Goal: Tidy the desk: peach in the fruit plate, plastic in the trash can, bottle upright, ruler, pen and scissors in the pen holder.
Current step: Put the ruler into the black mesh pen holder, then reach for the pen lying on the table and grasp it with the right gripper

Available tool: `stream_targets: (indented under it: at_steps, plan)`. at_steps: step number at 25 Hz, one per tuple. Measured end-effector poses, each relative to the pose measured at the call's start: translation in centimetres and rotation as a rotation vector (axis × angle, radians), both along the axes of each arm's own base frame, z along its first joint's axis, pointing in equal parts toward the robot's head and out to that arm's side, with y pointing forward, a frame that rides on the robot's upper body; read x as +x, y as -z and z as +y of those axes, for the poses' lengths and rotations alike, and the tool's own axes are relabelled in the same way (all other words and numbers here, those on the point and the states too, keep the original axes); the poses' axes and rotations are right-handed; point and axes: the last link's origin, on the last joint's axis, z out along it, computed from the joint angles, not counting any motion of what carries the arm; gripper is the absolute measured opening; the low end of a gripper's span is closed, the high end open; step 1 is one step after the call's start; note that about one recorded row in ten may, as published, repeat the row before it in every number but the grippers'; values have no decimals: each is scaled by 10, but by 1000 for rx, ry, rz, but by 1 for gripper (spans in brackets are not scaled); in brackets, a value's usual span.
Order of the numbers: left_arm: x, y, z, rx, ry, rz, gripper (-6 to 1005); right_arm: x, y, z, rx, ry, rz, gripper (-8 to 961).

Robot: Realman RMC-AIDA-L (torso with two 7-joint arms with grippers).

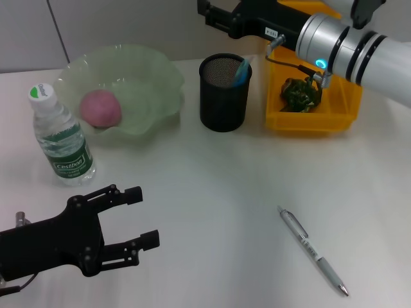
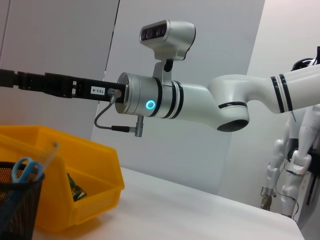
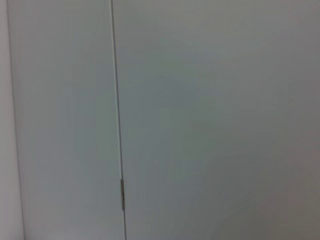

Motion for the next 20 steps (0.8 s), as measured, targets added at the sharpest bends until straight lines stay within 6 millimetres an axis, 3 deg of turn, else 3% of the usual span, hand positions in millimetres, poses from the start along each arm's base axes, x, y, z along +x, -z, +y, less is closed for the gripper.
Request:
stream_targets:
  at_steps: [4, 7, 15, 18, 20]
  plan:
    - [0, 0, 0, 3, 3, 1, 841, 0, -6, -4, 9, -10, 65, 656]
    - [0, 0, 0, 4, 4, 2, 841, -1, -14, -15, 3, -61, 145, 656]
    - [2, 3, -3, 20, 42, -4, 841, 8, -38, -63, -146, -171, 381, 654]
    - [3, 3, -3, 28, 50, -4, 841, 12, -43, -72, -197, -183, 383, 654]
    - [3, 3, -3, 36, 55, -4, 841, 16, -45, -89, -319, -201, 331, 653]
